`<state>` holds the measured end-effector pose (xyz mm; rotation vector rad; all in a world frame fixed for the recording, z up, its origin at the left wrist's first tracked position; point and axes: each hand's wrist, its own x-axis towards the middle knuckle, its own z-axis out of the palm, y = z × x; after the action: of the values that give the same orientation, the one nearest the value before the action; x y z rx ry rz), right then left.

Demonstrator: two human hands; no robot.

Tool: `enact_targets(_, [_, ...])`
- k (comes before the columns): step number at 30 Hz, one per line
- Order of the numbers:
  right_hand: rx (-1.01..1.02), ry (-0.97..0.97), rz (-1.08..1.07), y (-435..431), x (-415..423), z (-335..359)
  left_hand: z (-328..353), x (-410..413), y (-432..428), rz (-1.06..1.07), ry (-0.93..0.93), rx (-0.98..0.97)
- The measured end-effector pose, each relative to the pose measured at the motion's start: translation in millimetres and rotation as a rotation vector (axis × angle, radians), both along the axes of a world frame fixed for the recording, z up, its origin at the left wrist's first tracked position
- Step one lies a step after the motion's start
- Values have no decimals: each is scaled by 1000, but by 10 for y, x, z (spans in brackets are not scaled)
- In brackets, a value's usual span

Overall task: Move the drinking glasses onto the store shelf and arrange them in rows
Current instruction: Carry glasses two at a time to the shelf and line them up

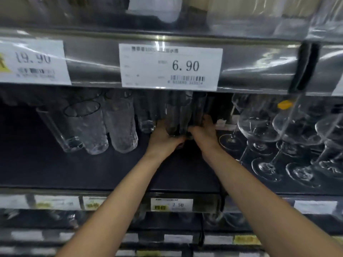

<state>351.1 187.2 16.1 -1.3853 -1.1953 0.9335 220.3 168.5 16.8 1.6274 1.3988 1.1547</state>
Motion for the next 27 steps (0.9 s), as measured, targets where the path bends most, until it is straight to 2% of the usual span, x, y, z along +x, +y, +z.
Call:
enact_targets(2, [21, -1, 9, 3, 19, -17, -42, 5, 19, 20, 7, -31])
enact_targets(10, [96, -207, 21, -86, 19, -123, -155, -107, -57, 207, -35, -65])
enact_targets(15, [21, -30, 137, -248, 39, -116, -135, -200, -282, 237, -33, -65])
enact_targets(22, [54, -18, 407, -592, 60, 53, -9, -454, -695, 436, -14, 10])
enact_targets(27, [116, 11, 539, -977, -285, 178, 152, -773, -1323, 600, -49, 64])
